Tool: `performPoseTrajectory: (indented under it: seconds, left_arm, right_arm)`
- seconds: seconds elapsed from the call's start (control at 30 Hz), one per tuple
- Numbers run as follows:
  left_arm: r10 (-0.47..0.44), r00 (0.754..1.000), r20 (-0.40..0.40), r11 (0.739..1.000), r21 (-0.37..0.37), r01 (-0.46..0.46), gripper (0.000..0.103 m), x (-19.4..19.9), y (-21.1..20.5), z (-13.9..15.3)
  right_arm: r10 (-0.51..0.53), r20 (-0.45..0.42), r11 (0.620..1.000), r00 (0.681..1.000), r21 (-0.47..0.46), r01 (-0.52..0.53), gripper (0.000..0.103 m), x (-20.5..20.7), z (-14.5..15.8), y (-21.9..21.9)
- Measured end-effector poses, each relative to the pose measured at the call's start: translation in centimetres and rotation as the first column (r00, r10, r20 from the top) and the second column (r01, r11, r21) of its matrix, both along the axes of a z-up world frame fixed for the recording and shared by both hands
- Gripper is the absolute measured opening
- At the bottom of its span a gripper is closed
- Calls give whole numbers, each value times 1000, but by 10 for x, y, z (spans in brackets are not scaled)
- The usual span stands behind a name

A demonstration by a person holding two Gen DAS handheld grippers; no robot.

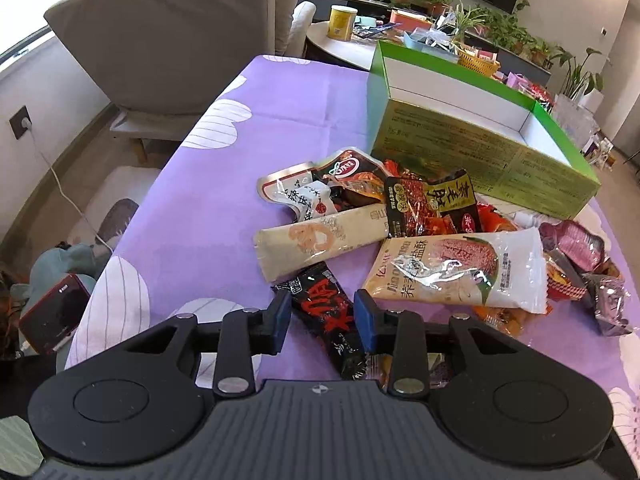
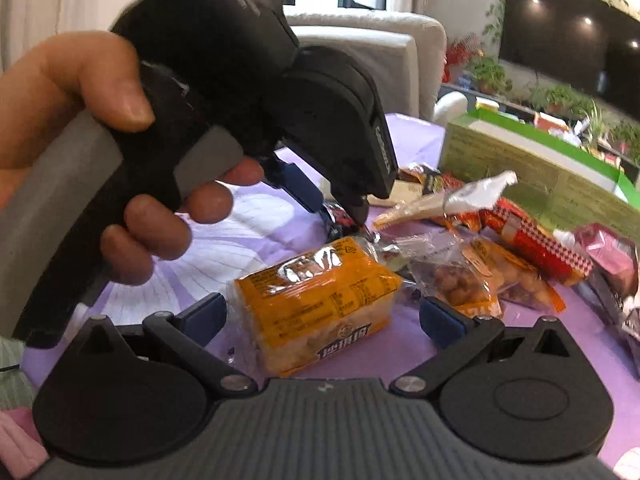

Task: Organize snacks
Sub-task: 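Move the right gripper to the orange bread packet while the left gripper nears the black spicy-strip packet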

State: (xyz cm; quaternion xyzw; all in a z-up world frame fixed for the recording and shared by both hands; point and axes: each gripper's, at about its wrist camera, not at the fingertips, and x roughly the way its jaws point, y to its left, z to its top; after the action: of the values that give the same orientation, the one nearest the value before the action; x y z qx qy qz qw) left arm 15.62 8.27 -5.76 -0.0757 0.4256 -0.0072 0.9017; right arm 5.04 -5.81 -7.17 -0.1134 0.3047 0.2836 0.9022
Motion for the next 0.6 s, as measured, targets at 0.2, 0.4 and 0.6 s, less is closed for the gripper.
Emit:
performPoseTrajectory:
  seconds: [0.2,0.4,0.6]
  left_arm:
    - [-12,1000,-3,1000,2,12,35,0,1,-1]
    - [-5,1000,-9,1000,-26,5,35,-6,8,-1]
    - [-2,1000,-15,1000,0,2,34,-5,0,0]
  right_arm:
    - [-41,34,997,999,-58,43,59,-9,5,-23]
    - [-227,66,967,972,-107,233,59,-18,5,-65]
    - [-126,-77,986,989,99,133,59,-22,16,-60]
